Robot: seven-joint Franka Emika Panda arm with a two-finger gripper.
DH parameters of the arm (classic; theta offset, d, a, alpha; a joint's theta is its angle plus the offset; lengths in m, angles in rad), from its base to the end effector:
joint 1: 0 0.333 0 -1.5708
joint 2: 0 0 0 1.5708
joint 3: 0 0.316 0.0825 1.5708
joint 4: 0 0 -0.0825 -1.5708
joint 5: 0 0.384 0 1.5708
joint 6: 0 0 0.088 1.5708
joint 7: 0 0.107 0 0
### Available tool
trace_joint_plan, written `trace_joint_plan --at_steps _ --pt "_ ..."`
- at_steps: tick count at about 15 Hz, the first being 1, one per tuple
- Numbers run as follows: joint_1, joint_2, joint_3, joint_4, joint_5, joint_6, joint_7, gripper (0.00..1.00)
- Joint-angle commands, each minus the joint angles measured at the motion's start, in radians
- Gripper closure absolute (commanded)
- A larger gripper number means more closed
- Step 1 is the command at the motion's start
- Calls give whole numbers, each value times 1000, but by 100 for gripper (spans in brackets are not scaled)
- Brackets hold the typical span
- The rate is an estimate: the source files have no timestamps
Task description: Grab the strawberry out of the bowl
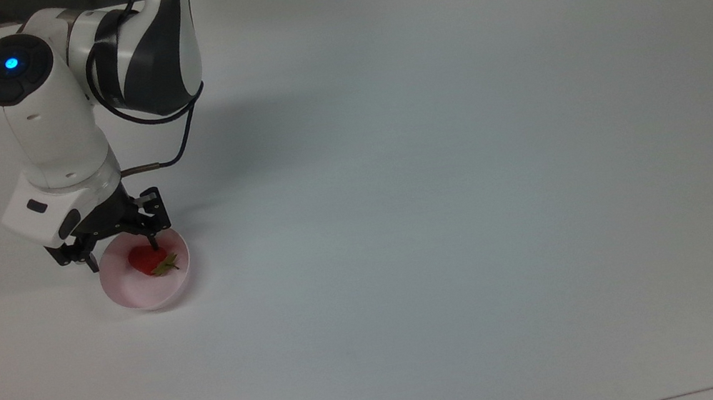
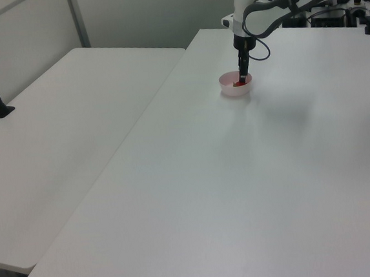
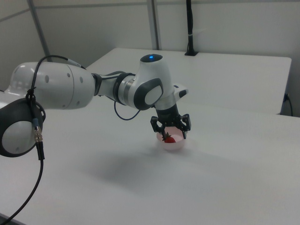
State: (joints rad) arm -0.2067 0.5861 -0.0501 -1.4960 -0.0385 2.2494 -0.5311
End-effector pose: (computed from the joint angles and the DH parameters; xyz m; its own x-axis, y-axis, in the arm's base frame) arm 0.7010 -0.1786 0.3443 0.9450 0.3073 0.1121 0.2916 -0.9467 0.1369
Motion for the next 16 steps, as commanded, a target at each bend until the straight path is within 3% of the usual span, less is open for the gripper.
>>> trace_joint_plan --at_steps 1,8,16 --pt "1 1 4 5 9 4 -32 18" --pt "3 29 9 0 -20 9 -30 18" --pt "3 8 15 10 -20 -2 -30 35"
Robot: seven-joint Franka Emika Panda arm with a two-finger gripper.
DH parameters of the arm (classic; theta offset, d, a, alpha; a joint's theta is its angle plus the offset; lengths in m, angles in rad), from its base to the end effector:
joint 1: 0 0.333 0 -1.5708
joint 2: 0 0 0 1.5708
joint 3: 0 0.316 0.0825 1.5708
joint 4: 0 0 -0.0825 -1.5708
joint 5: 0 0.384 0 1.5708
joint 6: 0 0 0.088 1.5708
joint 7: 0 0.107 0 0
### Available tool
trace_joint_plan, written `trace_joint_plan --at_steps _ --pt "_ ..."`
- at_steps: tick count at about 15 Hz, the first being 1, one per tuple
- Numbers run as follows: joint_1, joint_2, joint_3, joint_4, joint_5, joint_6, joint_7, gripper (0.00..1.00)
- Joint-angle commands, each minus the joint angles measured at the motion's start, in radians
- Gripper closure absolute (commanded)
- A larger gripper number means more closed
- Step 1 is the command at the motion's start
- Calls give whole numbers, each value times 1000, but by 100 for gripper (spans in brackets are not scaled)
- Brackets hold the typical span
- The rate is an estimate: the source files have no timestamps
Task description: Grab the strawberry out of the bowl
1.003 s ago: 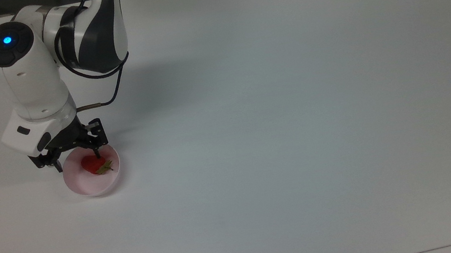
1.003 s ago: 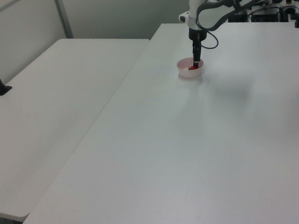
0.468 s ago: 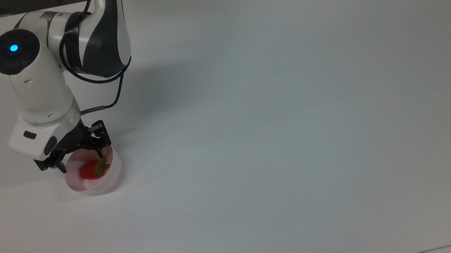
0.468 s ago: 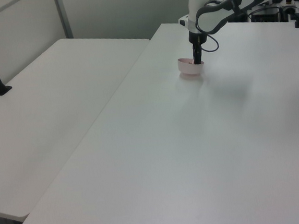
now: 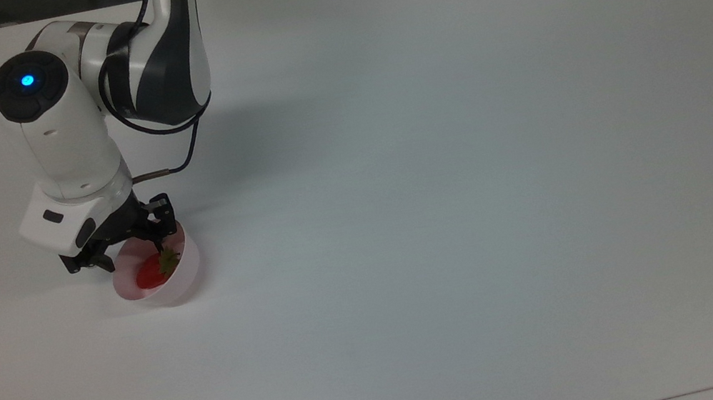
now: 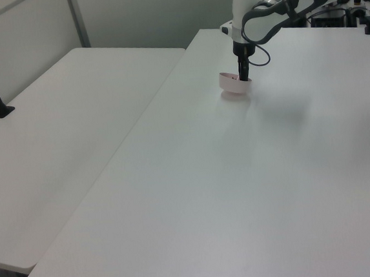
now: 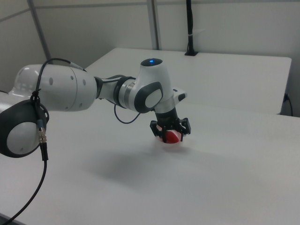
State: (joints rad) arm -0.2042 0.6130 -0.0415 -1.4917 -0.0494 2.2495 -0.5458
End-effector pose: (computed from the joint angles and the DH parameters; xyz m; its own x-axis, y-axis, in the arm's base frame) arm 0.7036 -0.1724 0.3268 0.9380 0.3354 0.0880 0.3229 -0.9373 0.1311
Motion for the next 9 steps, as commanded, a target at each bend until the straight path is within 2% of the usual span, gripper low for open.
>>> trace_joint_plan --at_steps 1,6,9 --pt "0 -28 8 5 -7 -10 -16 35" --pt "2 -58 9 7 0 -68 -13 35" --pt "-1 -58 29 7 -1 -70 -9 34"
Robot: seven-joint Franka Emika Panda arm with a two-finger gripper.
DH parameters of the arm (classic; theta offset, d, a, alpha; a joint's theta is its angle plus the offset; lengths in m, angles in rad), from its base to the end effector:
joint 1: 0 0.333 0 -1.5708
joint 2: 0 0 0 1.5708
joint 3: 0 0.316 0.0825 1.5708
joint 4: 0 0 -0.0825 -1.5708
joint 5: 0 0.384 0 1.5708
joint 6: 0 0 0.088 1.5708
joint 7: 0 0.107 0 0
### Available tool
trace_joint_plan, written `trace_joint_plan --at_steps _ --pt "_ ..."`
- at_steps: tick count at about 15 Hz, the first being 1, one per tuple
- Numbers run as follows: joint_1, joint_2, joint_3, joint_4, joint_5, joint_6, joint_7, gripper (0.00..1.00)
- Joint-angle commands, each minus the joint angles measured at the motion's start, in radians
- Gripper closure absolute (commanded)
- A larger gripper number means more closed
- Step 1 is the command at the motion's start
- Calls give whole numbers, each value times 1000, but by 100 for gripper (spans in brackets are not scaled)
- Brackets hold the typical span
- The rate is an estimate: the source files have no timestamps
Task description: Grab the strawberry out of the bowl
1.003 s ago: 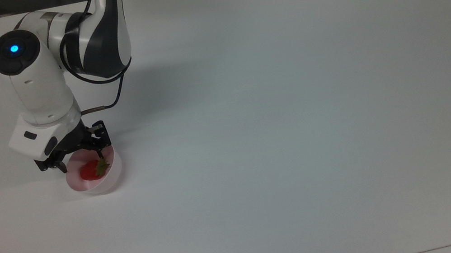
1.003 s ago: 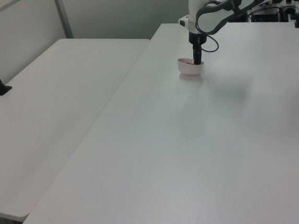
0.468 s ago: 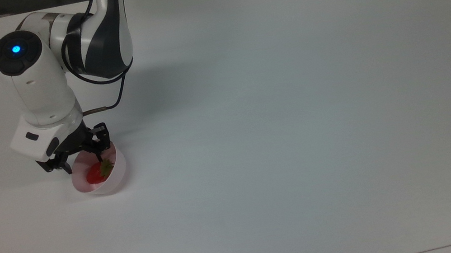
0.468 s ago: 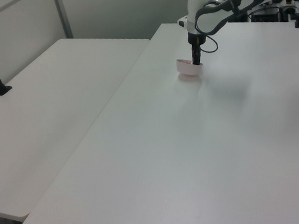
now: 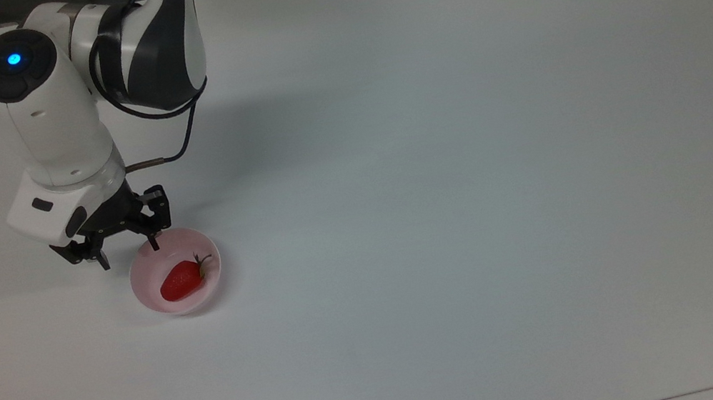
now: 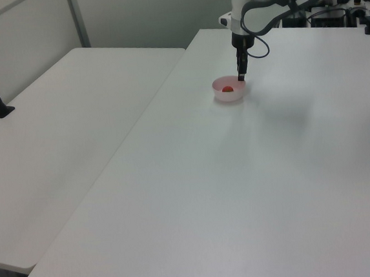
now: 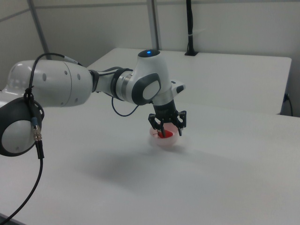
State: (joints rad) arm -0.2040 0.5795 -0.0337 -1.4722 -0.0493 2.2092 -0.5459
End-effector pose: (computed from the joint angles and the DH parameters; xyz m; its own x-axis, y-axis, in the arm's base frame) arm 0.7047 -0.1679 0.3561 0.9352 0.3395 0.1010 0.3254 -0.9360 0.1340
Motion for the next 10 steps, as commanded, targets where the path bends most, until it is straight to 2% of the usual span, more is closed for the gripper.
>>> trace_joint_plan --at_steps 1,5,10 --pt "-2 -27 23 -13 -1 -29 -8 34" --pt "0 -35 31 -13 5 -29 9 34" --pt "2 -21 46 -13 3 -16 138 34"
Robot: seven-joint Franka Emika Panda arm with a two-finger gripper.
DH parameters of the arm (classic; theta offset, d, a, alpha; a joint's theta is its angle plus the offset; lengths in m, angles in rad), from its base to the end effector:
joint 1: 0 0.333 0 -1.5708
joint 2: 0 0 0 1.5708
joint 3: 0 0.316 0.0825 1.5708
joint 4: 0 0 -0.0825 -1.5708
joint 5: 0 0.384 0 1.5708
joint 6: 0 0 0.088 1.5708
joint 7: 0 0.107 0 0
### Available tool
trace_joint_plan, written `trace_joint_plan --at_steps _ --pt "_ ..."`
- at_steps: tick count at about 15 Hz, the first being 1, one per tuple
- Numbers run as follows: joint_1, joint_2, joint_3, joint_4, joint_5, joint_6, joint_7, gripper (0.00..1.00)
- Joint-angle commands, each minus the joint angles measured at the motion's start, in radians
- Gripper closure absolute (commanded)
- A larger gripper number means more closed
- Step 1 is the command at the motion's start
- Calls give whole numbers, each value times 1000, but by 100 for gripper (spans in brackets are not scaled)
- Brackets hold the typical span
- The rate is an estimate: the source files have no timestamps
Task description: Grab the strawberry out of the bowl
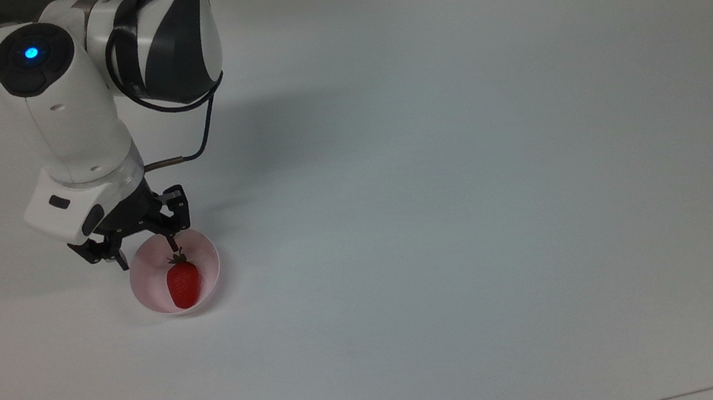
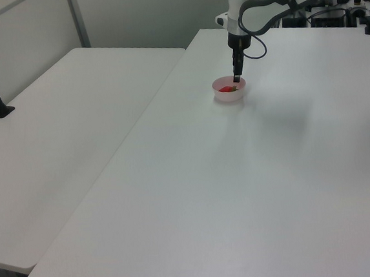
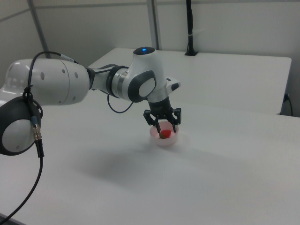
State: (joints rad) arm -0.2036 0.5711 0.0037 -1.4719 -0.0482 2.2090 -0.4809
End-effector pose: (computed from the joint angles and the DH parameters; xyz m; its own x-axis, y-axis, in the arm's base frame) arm 0.7094 -0.1459 0.3621 0.9437 0.3054 0.1271 0.2922 -0.9497 0.1124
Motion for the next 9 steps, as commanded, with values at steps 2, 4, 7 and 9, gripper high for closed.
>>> trace_joint_plan --at_steps 2,4,7,9 --pt "1 -5 9 -13 4 -14 132 35" --pt "0 -4 22 -13 7 -12 192 35" --pt "-2 12 24 -13 21 73 338 35" --pt "-2 16 24 -13 21 87 392 35"
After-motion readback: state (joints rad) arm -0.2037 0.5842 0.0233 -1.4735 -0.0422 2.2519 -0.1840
